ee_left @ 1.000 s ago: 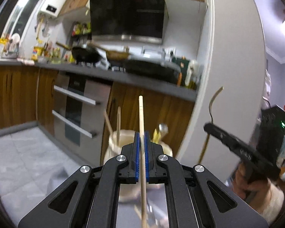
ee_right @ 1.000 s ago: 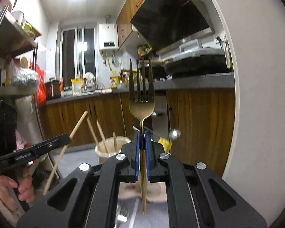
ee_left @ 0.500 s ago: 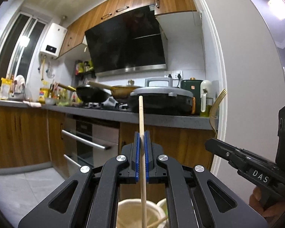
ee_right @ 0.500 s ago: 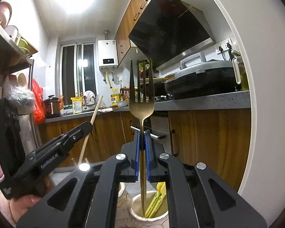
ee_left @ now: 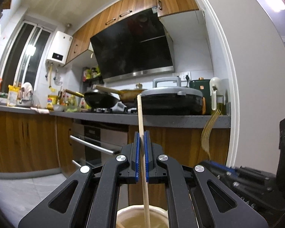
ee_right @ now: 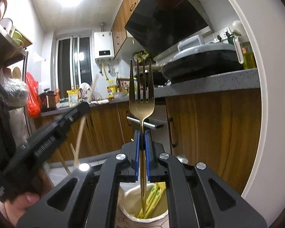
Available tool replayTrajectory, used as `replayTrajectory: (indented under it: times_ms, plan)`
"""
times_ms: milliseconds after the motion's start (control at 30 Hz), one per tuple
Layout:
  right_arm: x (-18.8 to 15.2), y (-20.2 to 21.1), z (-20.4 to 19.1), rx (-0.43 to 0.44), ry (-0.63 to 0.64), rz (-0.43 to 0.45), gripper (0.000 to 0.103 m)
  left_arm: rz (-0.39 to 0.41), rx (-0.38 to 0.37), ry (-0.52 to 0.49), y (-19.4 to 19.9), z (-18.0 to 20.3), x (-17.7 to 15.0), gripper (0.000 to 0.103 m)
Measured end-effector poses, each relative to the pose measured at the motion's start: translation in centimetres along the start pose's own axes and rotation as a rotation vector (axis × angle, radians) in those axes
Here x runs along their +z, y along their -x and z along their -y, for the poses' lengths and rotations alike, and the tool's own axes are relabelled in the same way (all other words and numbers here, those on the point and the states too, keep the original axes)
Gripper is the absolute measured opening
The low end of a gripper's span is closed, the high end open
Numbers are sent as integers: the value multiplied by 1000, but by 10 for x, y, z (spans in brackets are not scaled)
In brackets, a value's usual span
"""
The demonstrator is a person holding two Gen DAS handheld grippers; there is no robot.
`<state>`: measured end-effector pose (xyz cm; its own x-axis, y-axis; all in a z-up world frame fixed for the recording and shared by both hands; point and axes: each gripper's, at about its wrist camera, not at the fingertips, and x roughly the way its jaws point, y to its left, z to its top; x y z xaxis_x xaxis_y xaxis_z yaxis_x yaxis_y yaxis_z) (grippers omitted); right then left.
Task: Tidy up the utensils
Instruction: 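Lift chopstick into tall cup with left tool while right tool lowers gold fork into smaller cup, then open the left tool releasing the chopstick while the right tool releases the gold fork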
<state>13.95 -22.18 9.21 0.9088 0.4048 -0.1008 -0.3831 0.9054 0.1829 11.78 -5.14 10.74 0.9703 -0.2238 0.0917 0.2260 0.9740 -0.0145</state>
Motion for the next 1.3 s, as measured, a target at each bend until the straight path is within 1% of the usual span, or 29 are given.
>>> replayTrajectory:
  times_ms: [100, 333, 500, 667, 800, 933, 1067, 1133, 1200, 1300]
  plan:
    - [-4, 2, 0, 8, -11, -17, 5, 7, 0, -16, 3, 1, 1, 5]
    - [-10, 2, -4, 22, -6, -33, 5, -6, 3, -13, -3, 1, 3, 5]
    - [-12, 0, -1, 24, -10, -61, 5, -39, -7, -24, -4, 1, -5, 5]
    - [-14, 3, 3, 37, -19, -94, 6, -48, -27, -30, 14, -1, -14, 5]
    - [-16, 9, 3, 42, -14, -110, 6, -45, -37, -85, 38, 4, -21, 5]
    - [-21, 11, 3, 36, -20, -127, 6, -91, -43, -63, 50, 0, -30, 5]
    - [-28, 9, 4, 12, -20, -153, 6, -142, -44, -11, 52, -11, -37, 5]
    - [-31, 8, 5, 1, -24, -161, 6, -180, -46, 11, 51, -16, -42, 5]
    - [-32, 9, 7, -5, -25, -159, 6, -211, -49, 16, 52, -17, -48, 5]
    - [-34, 10, 7, -21, -18, -154, 6, -237, -49, 15, 53, -18, -53, 5]
